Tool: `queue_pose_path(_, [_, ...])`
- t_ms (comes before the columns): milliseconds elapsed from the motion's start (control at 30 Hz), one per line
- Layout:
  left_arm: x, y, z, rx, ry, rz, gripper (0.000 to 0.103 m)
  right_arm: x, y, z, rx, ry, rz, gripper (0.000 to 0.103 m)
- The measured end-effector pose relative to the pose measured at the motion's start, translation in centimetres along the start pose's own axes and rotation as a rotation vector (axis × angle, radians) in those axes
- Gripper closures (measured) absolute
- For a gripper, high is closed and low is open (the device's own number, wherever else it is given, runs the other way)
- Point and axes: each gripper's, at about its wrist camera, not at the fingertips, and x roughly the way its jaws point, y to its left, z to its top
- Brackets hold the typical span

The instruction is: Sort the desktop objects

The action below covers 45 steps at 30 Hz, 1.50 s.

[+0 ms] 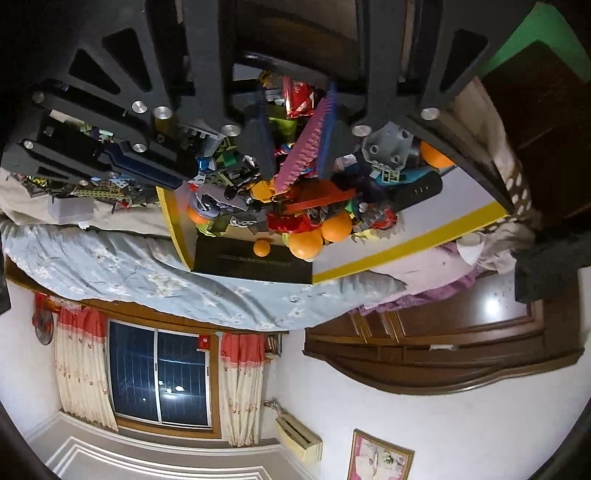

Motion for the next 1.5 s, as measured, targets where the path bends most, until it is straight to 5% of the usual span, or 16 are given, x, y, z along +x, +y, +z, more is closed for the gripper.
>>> queue_pose_path(133, [-0.4, 0.1, 0.1, 0.000, 0.018, 0.041, 0.071, -0.2, 0.1, -0.1, 0.008, -0.011, -0.010, 0.088])
queue_pose_path(300, [-0.8, -0.4, -0.1, 0.036, 0.000, 0.107, 0.070, -1.6, 0.2, -0.7, 0.033, -0.037, -0.142, 0.061])
queue_pose_path(433, [-1.5, -1.7, -0.4, 0.062, 0.036, 0.076, 0.068, -4.4, -0.8, -2.2, 0.039, -0.082, -0.203, 0.037])
queue_pose_path(567, [-3.5, -3.0, -0.3, 0.032, 0.004, 0.023, 0.062, -6.7, -3.2, -2.9, 0.131, -0.077, -0.218, 0.026])
queue_pose_path(867, [-6.1, -7.8, -1.5, 0.059, -0.001, -0.090, 0.053, -11.7, -7.1, -6.3, 0.228, -0.113, -0.242, 0.024])
queue_pose_path(1233, [-8.0, -18.4, -7.0, 0.370, -0.004, -0.236, 0.046, -14.1, -13.8, -12.7, 0.335, 0.100, -0.431, 0.024])
queue_pose_path(1400, [-5.8, -19.7, -5.4, 0.320, 0.064, -0.270, 0.042, -15.0, -15.3, -14.0, 0.332, 0.132, -0.607, 0.024])
queue_pose_path(1500, [-2.0, -20.4, -4.8, 0.263, 0.241, -0.361, 0.038, -14.6, -16.4, -14.5, 0.360, 0.157, -0.624, 0.021])
